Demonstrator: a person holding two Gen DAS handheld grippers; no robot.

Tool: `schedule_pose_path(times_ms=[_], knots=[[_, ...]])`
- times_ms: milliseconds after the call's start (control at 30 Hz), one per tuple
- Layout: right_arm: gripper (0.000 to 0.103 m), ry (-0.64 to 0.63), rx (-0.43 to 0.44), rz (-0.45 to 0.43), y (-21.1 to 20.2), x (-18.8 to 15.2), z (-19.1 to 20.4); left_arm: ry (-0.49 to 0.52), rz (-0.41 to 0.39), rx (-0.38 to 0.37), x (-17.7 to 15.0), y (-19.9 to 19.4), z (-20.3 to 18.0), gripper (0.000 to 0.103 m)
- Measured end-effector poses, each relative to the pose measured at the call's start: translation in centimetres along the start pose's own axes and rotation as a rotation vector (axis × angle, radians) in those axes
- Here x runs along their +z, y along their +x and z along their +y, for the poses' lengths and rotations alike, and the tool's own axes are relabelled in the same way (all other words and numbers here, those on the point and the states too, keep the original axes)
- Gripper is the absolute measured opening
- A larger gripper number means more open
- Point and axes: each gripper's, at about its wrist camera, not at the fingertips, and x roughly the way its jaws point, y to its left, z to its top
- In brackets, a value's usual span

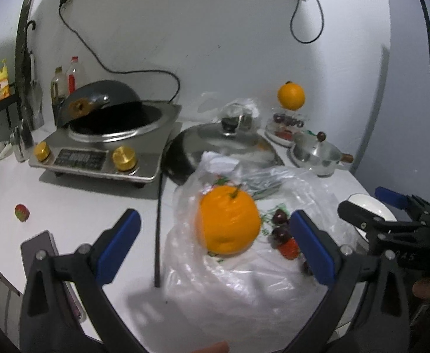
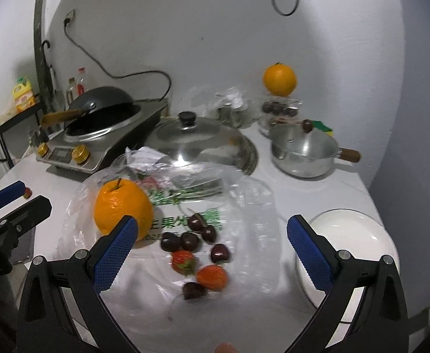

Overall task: Organize fruits
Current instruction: 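Move the right gripper down to the large orange in the bag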

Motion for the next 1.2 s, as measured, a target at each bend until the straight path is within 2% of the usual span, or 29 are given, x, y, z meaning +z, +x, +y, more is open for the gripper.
schedule_pose_path(times_ms=[533,1200], knots=[[0.103,-0.081,0.095,0.081,6.0,1.2,5.7,-0.068,0.063,0.036,-0.7,3.5,5.2,0.102],[0.103,-0.129,0.155,0.145,11.1,2.1,9.6,-0.129,0.1,0.068,-1.6,5.9,9.2,0.102]])
